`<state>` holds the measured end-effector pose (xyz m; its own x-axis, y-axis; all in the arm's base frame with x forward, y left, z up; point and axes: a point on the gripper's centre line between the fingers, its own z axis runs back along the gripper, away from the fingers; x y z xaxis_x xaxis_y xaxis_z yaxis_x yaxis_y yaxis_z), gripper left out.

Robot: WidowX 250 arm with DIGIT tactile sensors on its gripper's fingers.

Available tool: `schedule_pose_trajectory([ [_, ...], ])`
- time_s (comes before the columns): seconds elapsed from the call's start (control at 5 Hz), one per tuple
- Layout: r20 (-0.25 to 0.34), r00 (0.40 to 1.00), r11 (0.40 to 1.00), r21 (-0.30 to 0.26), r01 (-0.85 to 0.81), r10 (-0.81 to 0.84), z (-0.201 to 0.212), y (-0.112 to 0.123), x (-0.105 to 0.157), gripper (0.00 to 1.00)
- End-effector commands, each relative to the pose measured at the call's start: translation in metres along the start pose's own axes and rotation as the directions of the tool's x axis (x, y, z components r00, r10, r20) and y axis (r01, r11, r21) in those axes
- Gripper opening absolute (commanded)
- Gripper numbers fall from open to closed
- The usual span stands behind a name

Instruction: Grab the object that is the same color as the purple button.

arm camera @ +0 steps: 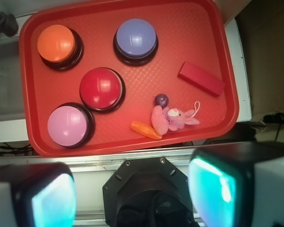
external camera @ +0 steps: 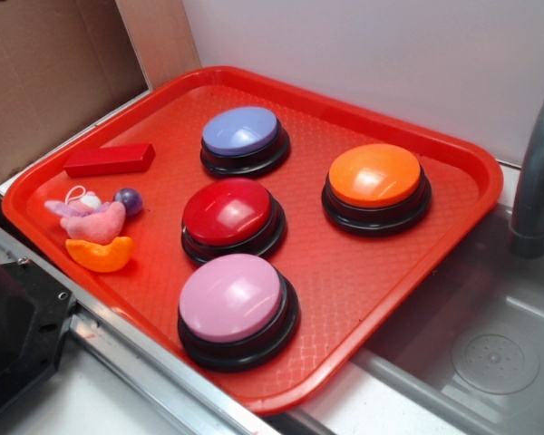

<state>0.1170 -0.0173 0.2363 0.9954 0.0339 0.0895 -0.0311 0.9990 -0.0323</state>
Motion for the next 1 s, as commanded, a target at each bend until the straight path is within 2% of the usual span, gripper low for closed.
schedule_pose_trajectory([
  [0.0, 0.0, 1.0, 1.0, 0.0, 0.0, 0.0, 0.0, 0.0, 0.0, 1.0],
  [0.2, 0.065, 0.998, 1.0, -0.002, -0.016, 0.016, -0.013, 0.004, 0.011, 1.0],
  [0.4, 0.13, 0.992, 1.0, -0.023, 0.006, -0.003, -0.051, 0.012, 0.023, 1.0],
  [0.6, 0.187, 0.982, 1.0, -0.007, -0.01, 0.011, -0.085, 0.027, 0.034, 1.0],
  [0.8, 0.176, 0.984, 0.999, -0.018, -0.029, 0.032, -0.121, 0.043, 0.043, 1.0],
])
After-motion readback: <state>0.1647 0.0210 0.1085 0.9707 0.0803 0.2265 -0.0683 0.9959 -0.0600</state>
